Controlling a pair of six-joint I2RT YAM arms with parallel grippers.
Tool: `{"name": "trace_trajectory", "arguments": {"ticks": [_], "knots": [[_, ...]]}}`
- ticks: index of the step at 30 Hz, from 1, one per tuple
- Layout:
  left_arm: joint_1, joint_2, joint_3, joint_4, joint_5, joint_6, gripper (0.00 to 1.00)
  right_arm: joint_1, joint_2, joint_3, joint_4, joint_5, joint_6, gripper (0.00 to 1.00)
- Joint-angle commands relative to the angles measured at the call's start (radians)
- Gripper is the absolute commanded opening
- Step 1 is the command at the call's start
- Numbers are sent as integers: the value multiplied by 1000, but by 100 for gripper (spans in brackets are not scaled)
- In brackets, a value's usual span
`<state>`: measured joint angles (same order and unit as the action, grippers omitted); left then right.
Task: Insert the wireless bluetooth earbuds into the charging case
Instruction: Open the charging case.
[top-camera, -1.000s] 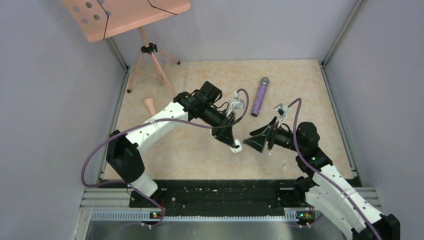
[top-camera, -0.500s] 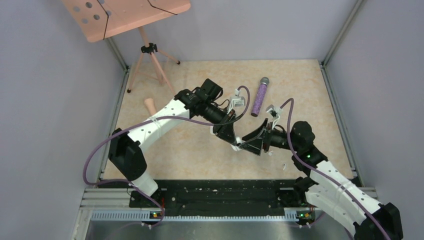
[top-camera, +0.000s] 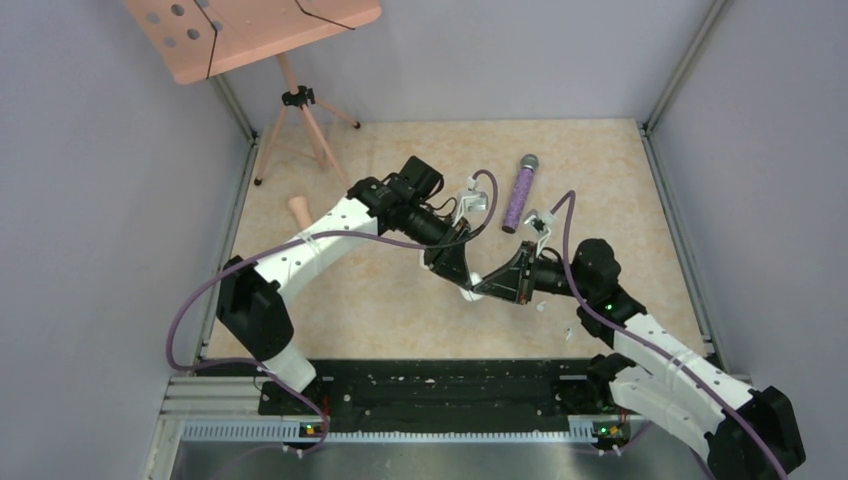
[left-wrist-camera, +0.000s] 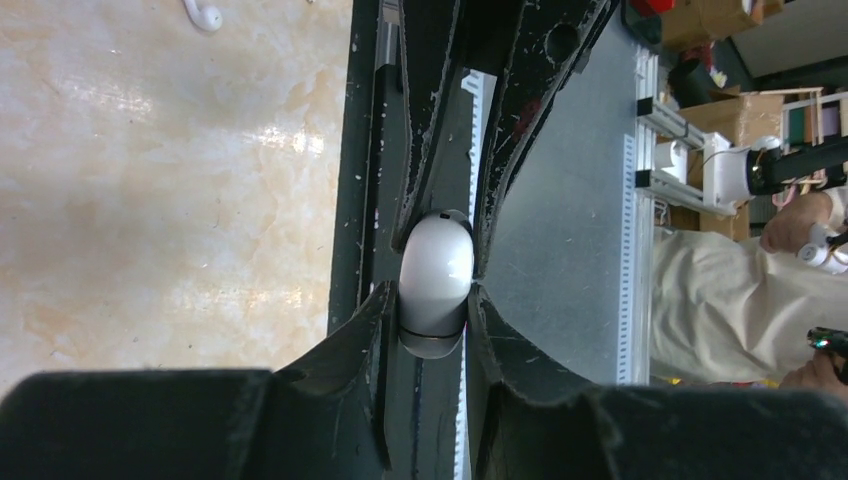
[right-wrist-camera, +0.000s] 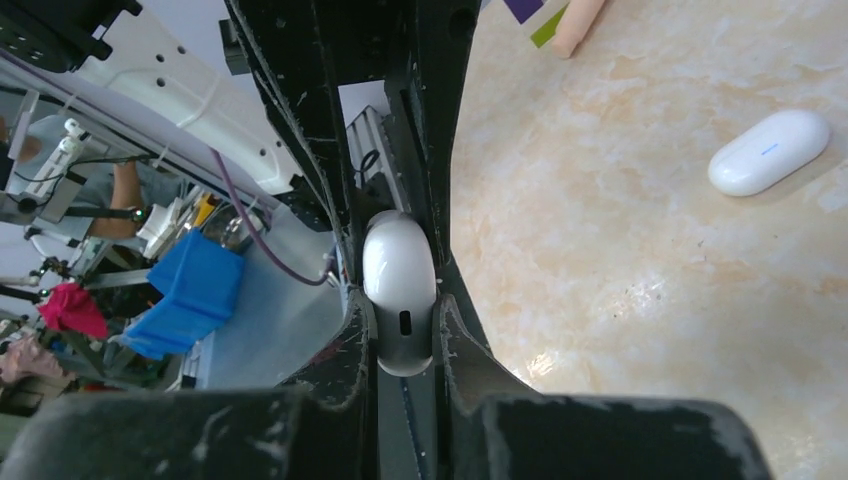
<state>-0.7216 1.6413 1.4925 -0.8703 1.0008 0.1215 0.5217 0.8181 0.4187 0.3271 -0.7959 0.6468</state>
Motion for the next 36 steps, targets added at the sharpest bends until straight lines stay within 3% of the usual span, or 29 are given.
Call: {"name": "trace_trajectory", "arguments": {"ticks": [1,2,4,6,7,8,10,13,18,24,36], "knots": [[-1,-14,36,13,36,-7,0,8,7,4,21,71,22,0],[-1,-16,37,17,24,-14,3,7,3,5,8,92,27,0],[1,-23,33,34,-11,-41,24,7,-13,-2,-2,141,43,0],[8,-41,18,70,-63,-87,56,6,-40,-18,12,194,78,0],[18,-56,5,92,-85,-110,91,6,-54,-27,23,221,98,0],[33,-80,-18,126,-103,-150,98,6,-69,-41,45,249,125,0],[71,-150,-103,256,-128,-256,99,-3,-89,-79,121,282,203,0],[118,-315,-332,609,-188,-528,99,-21,-80,-133,258,288,331,0],[122,-564,-762,1214,-477,-973,99,-47,18,-206,535,251,535,0],[118,-553,-832,1313,-411,-1074,99,-53,175,-236,847,212,696,0],[74,-405,-857,1585,-349,-1219,84,-54,170,-225,860,216,714,0]]}}
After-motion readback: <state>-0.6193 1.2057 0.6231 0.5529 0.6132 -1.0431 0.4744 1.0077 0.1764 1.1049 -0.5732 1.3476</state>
